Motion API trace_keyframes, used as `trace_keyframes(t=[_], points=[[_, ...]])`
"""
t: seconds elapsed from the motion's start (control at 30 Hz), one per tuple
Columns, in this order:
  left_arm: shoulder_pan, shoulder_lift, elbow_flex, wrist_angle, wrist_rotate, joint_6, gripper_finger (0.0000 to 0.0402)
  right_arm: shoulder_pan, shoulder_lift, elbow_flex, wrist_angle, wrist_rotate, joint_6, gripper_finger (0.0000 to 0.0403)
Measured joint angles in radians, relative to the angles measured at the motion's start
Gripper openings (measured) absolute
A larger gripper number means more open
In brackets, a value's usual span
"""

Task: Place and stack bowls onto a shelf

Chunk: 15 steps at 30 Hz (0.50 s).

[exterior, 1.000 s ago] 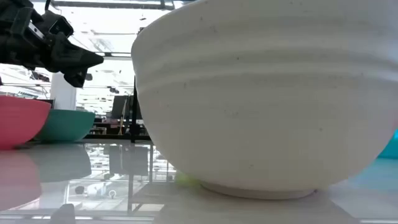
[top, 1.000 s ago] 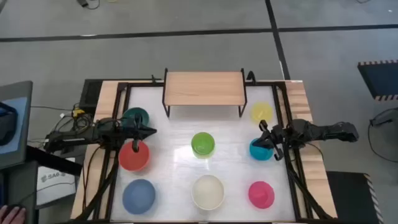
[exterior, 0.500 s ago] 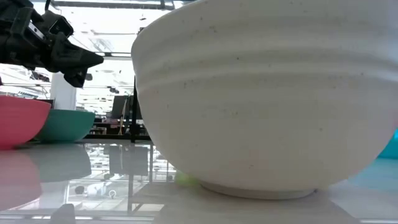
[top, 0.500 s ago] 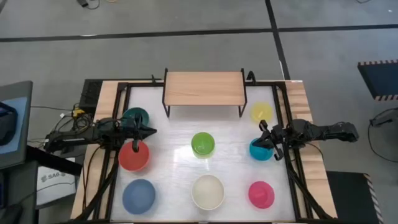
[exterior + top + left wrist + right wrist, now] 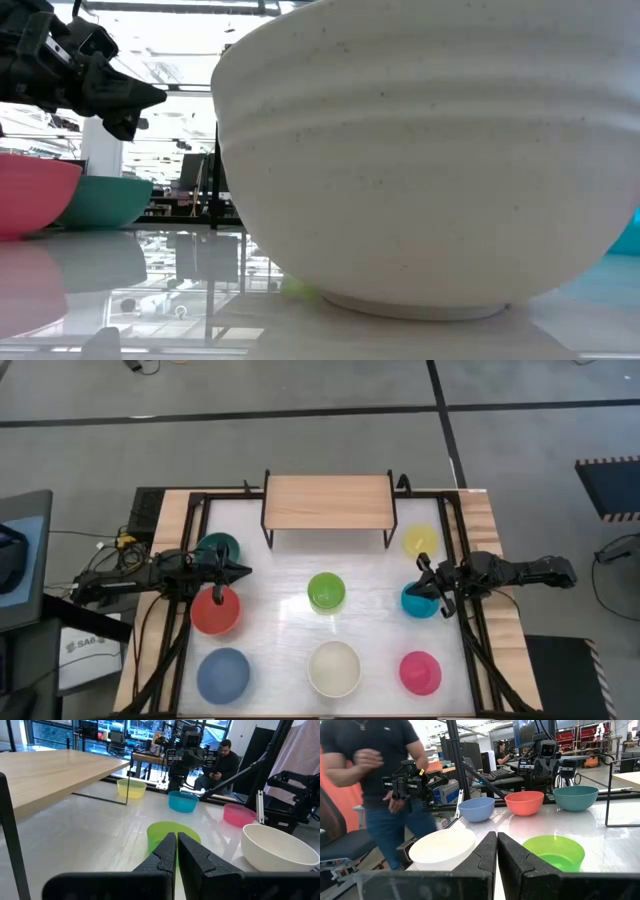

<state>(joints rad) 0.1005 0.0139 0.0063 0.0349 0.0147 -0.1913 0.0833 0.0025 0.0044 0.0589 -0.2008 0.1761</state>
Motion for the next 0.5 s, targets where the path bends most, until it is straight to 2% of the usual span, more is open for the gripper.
trace_keyframes(t=[0.5], points=[[0.000,0.000,0.000,0.000,-0.006,0.003,0.0002,0.000,0.000,0.000,0.000,0.000,0.000,0.0043]])
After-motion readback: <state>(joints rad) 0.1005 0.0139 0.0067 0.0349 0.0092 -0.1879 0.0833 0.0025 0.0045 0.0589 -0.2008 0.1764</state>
